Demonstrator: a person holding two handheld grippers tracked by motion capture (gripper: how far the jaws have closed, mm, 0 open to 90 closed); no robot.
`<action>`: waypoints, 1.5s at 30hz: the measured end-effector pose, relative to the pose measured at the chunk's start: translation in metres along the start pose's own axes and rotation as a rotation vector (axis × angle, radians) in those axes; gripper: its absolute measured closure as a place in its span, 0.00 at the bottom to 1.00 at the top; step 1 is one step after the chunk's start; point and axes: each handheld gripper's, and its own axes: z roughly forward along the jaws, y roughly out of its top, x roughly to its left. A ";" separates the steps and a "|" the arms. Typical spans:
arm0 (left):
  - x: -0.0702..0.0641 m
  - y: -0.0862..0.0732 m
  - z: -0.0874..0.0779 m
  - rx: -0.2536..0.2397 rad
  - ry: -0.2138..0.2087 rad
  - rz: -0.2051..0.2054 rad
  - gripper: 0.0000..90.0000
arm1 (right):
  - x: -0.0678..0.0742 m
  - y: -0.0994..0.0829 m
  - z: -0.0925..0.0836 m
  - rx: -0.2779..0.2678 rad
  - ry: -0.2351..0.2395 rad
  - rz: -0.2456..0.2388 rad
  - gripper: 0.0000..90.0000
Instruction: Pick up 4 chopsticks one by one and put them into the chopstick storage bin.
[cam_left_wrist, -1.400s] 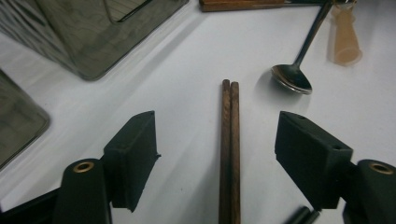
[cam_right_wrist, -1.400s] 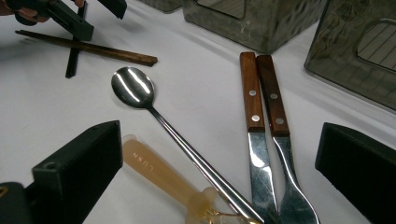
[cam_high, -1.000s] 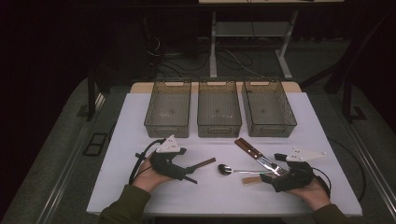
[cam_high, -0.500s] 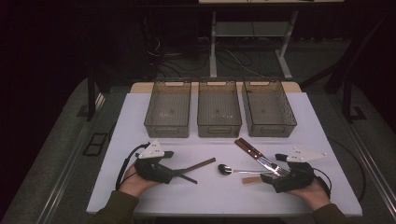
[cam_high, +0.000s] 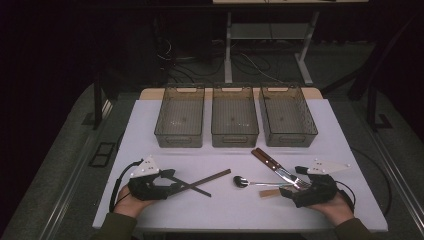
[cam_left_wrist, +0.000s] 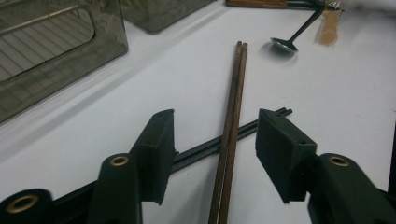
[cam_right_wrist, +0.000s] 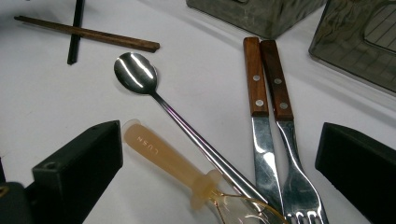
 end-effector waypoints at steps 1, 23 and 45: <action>0.000 -0.001 0.000 0.006 0.002 -0.001 0.54 | 0.001 0.000 0.000 -0.001 0.000 0.003 0.01; 0.007 -0.002 0.011 0.090 -0.052 -0.022 0.92 | 0.001 -0.002 0.002 -0.012 -0.005 0.006 0.01; 0.008 -0.004 0.021 0.146 -0.091 -0.014 0.91 | 0.001 -0.002 0.001 -0.015 -0.006 0.004 0.01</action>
